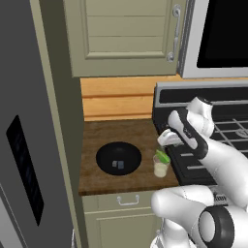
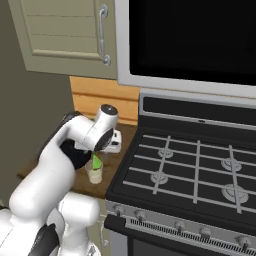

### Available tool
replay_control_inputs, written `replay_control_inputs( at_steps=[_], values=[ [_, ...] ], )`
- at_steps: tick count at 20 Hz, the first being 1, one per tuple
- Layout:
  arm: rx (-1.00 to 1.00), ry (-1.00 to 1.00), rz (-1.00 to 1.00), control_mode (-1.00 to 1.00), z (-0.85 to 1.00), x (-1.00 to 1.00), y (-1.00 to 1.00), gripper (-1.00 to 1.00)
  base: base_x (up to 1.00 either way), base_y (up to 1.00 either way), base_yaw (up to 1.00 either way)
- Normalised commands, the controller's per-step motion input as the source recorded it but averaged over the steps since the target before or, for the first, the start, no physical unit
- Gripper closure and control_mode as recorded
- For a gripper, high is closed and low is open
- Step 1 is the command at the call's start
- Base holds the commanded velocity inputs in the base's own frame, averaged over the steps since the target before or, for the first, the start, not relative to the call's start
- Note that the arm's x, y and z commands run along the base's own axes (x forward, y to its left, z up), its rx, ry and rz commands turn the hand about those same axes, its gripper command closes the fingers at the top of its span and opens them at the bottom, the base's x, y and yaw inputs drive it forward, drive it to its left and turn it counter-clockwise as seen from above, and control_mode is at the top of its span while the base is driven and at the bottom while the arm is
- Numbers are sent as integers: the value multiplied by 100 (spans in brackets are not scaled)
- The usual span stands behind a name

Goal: Grab a lemon wedge from the fridge and one ice cube from the ice bowl, and put them in the glass of lemonade.

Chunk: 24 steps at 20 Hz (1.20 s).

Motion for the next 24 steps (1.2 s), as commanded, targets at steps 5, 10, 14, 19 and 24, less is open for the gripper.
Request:
replay_control_inputs(
  at_steps=[5, 10, 14, 19, 24],
  values=[
    [8, -10, 8, -100, 43, -2, 17, -100, 0, 0, 0],
    [0, 0, 3, -100, 5, 3, 69, -100, 0, 0, 0],
    [-20, 6, 2, -100, 0, 21, 100, -100, 0, 0, 0],
    [-23, 12, 8, -100, -24, 37, 98, -100, 0, 0, 0],
    [-26, 21, 7, -100, -37, 37, 39, -100, 0, 0, 0]
  ],
)
